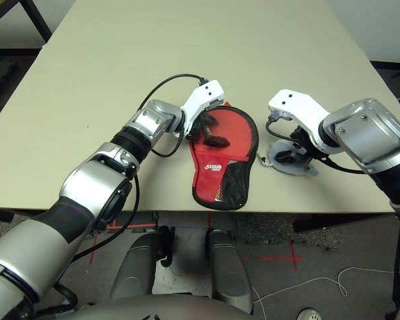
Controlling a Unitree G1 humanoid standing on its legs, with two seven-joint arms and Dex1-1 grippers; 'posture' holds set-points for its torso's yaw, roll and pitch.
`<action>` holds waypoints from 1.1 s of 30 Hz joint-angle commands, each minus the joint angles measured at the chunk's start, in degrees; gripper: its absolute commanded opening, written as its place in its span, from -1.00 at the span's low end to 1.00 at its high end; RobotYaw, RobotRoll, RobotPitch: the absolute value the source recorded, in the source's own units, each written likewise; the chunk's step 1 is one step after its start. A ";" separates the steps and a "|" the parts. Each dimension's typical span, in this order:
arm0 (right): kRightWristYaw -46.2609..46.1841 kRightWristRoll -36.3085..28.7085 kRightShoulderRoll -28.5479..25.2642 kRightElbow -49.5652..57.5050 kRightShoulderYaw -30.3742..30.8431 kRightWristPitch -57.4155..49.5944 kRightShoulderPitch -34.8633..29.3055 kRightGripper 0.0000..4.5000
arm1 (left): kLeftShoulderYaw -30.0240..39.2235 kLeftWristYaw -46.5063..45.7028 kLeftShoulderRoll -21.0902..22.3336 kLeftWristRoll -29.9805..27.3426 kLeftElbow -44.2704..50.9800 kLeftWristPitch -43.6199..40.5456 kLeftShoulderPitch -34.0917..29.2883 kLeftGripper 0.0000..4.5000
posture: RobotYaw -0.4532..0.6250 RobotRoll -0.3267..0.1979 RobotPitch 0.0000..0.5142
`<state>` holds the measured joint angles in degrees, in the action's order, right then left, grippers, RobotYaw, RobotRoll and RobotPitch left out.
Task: Store the ping-pong paddle in its case and zip it.
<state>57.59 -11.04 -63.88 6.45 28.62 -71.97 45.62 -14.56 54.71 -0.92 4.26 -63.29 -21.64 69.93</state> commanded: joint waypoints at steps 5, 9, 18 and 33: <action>0.97 -1.25 -1.78 3.31 -0.39 -2.55 -2.39 -0.77 | -1.28 -1.86 0.48 2.56 -4.23 -1.52 -2.32 1.00 | -0.37 0.25 -0.25; 2.26 -4.84 -6.66 11.38 -3.24 -5.68 -7.57 -1.00 | -1.15 -2.06 0.33 2.51 -4.41 -1.30 -2.06 1.00 | -0.37 0.25 -0.24; 1.31 -15.43 -14.93 27.92 -16.25 -12.46 -26.45 -1.00 | -1.34 -1.97 0.13 2.64 -4.63 -0.84 -2.39 1.00 | -0.41 0.25 -0.23; -9.68 -16.73 -7.98 29.09 -16.82 -11.38 -29.38 -1.00 | -3.99 2.58 -1.16 4.38 -4.25 4.22 -1.68 1.00 | -0.46 0.25 -0.22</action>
<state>49.09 -28.10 -73.02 37.26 8.28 -83.11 16.86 -16.07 55.01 -1.70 6.11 -64.21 -17.05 70.06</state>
